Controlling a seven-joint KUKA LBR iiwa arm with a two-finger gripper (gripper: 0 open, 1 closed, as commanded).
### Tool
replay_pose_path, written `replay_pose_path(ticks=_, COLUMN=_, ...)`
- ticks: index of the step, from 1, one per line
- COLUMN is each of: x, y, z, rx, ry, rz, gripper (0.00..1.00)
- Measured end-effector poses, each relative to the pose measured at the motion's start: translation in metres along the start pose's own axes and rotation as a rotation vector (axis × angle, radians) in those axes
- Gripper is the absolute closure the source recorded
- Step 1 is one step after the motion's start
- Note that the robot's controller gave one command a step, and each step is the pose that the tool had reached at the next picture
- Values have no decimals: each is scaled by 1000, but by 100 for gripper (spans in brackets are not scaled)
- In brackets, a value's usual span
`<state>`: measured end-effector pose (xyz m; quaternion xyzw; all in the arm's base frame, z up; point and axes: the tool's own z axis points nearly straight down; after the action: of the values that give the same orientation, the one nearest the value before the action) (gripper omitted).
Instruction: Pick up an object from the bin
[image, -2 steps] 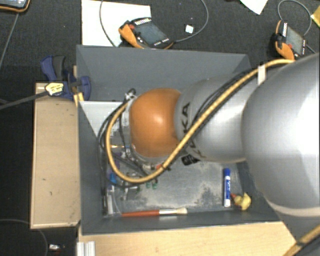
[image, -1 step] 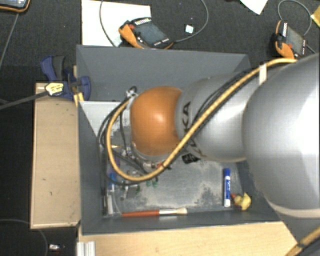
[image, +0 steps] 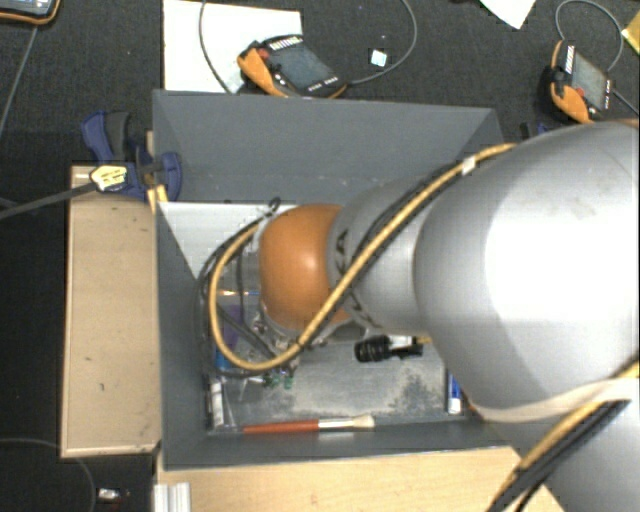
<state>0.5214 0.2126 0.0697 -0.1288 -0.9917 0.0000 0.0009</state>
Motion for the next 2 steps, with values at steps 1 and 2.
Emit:
replay_pose_path(ticks=1, x=8, y=-17, z=-1, rx=-3, ry=-3, rz=16, gripper=0)
replay_pose_path(ticks=2, x=1, y=-3, z=-1, rx=-4, ry=-4, rz=8, gripper=0)
